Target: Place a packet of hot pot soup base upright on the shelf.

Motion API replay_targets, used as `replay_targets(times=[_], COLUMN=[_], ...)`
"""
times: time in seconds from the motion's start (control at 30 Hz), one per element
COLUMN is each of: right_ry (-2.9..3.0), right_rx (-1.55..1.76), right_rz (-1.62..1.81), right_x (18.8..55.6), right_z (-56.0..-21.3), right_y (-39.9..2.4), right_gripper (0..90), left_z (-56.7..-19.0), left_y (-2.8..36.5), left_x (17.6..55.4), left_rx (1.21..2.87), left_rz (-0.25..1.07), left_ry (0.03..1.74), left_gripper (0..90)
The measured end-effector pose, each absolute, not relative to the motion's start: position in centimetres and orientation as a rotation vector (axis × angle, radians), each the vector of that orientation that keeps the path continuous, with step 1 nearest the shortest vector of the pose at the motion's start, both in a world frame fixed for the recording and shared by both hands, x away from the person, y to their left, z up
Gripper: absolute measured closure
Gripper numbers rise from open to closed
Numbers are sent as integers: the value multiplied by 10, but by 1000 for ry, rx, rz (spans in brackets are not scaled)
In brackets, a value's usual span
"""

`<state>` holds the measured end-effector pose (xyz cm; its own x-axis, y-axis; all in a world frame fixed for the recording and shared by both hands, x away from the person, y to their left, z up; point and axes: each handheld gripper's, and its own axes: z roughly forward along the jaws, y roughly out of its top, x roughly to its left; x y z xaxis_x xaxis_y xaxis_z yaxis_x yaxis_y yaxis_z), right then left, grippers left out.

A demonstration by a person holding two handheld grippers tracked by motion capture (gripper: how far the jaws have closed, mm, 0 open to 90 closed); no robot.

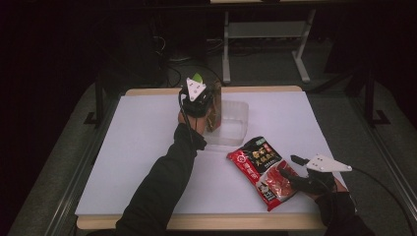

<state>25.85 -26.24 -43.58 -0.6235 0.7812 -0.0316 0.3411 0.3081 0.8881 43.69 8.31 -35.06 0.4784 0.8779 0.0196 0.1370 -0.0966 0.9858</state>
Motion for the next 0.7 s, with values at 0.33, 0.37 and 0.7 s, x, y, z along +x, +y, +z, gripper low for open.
replay_targets(times=[0.33,0.37,0.7], right_ry=[2120,2121,2142], right_rx=[989,991,989], right_rz=[1259,1257,1242], right_x=[259,259,260], right_z=[-436,-436,-437], right_y=[-261,-261,-261], right_gripper=[354,350,350], left_z=[-364,-365,-371], left_y=[92,94,115], left_x=[426,424,405], left_rx=[1580,1584,1641], left_rz=[736,735,668], left_ry=[880,876,792], left_gripper=[809,793,613])
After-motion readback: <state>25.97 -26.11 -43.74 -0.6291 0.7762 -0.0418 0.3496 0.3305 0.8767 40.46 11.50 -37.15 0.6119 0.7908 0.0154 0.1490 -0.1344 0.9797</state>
